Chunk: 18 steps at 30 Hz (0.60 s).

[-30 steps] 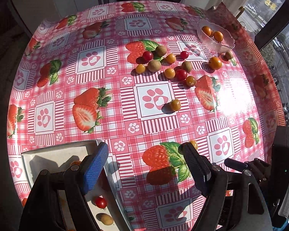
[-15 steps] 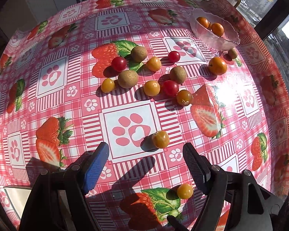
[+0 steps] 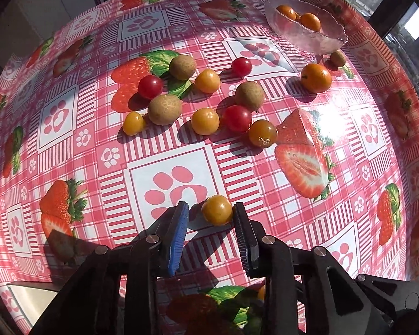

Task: Organize fruits
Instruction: 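Grasp a yellow tomato with the right gripper while the left grasps another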

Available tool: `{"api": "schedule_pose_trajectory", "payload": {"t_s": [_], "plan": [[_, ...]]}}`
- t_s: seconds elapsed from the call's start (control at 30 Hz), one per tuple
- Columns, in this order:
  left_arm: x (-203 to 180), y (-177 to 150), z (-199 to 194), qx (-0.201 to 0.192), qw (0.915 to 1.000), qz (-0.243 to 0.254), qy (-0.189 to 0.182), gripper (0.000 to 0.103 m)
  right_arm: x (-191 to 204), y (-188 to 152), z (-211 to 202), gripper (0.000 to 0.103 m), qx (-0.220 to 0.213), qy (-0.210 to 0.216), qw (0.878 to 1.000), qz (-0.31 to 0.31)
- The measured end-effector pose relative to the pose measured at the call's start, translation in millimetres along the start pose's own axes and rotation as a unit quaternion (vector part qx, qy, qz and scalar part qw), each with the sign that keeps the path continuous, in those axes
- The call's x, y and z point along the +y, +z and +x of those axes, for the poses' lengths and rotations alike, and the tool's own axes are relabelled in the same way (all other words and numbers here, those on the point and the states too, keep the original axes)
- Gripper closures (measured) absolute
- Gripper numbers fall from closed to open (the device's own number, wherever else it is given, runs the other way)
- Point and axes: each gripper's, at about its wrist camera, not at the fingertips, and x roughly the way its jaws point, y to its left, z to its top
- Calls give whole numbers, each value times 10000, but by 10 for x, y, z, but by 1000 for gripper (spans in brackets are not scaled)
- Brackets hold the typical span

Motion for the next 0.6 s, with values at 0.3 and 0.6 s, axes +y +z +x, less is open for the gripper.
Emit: {"api": "schedule_pose_trajectory", "payload": {"t_s": [0.3,0.6], "plan": [[-66,-111,-177,-106,9995,-99,-265,80,-246,-94,-238,77,35,187,9986,488],[23,-505,-588,-179,9987,-265,-407,80,-417,-287,-450,77,148,180,9979,609]]}}
